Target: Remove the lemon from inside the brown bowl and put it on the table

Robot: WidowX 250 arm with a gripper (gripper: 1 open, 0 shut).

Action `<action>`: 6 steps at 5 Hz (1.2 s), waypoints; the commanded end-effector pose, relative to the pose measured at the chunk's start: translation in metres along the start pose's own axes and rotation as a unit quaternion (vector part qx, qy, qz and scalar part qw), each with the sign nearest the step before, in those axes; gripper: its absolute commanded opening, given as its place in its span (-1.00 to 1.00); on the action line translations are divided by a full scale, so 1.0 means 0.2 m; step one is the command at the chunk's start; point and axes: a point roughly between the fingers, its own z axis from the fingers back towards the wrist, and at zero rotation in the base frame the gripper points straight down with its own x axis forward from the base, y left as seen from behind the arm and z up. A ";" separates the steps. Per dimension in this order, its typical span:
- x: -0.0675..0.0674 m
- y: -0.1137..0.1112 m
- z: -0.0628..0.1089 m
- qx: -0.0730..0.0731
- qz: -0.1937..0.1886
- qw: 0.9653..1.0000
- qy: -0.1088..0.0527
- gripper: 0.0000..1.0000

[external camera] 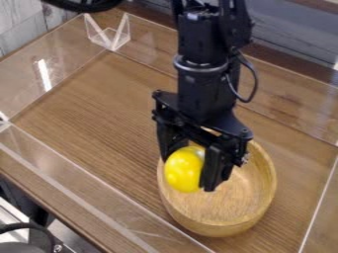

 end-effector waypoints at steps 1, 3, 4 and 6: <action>0.02 -0.01 0.08 -0.003 0.004 1.000 -0.030 -1.00; 0.02 -0.01 0.09 -0.006 0.003 1.000 -0.029 -1.00; 0.02 -0.01 0.09 -0.007 0.002 1.000 -0.029 -1.00; 0.02 -0.02 0.10 -0.010 0.000 1.000 -0.028 -1.00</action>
